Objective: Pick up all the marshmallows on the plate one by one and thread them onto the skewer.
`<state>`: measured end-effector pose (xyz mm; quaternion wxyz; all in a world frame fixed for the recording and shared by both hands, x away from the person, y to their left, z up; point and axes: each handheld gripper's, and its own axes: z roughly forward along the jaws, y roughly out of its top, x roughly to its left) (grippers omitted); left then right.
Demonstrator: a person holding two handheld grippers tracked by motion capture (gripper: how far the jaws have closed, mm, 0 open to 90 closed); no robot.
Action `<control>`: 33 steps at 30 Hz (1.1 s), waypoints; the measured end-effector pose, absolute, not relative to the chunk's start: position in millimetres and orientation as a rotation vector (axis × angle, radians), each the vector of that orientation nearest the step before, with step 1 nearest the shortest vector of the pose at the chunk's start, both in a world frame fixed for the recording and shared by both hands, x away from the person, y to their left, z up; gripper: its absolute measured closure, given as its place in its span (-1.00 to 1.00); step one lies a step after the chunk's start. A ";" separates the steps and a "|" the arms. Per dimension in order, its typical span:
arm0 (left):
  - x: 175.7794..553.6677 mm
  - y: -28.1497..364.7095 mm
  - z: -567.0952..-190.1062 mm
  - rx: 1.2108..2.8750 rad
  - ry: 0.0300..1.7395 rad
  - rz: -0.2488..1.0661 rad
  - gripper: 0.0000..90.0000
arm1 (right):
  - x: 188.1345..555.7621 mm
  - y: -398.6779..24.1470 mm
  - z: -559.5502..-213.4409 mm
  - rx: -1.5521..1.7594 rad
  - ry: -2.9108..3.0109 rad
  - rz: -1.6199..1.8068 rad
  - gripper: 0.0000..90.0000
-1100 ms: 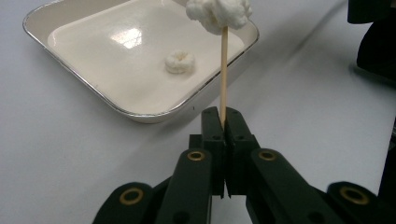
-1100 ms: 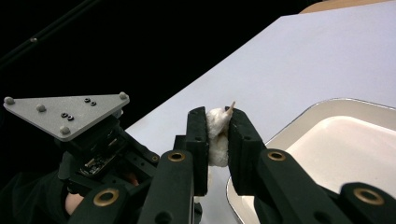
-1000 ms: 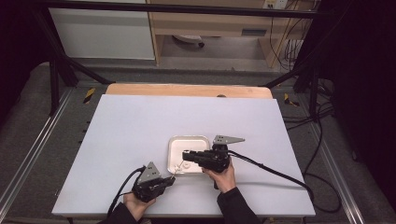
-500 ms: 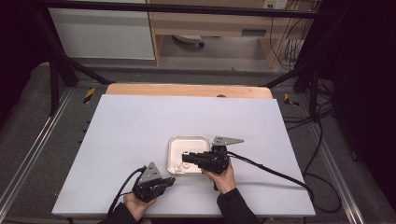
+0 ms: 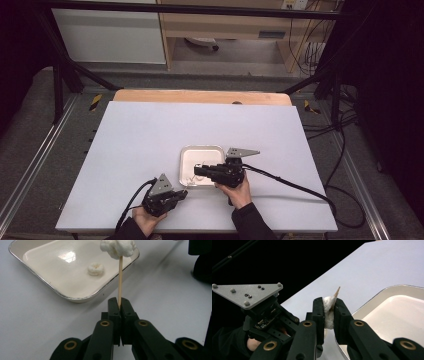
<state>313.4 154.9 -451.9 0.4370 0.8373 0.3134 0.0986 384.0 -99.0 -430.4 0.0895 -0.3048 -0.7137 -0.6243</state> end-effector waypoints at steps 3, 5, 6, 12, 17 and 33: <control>313.4 154.6 -452.1 2.085 0.779 0.244 0.97 | 383.1 -98.6 -431.1 -0.908 -2.125 -1.850 0.82; 313.4 154.7 -452.1 2.084 0.779 0.244 0.97 | 382.8 -98.5 -431.1 -0.907 -2.123 -1.852 0.82; 313.5 154.7 -452.0 2.084 0.779 0.245 0.97 | 382.6 -98.4 -431.3 -0.904 -2.125 -1.853 0.82; 313.5 154.5 -452.2 2.086 0.779 0.245 0.97 | 381.6 -97.9 -432.2 -0.904 -2.127 -1.849 0.82; 313.4 154.3 -452.3 2.087 0.779 0.244 0.97 | 380.7 -96.9 -434.2 -0.905 -2.128 -1.847 0.82; 313.7 151.1 -445.1 2.037 0.754 0.267 0.96 | 375.6 -84.2 -442.9 -0.854 -2.188 -1.766 0.80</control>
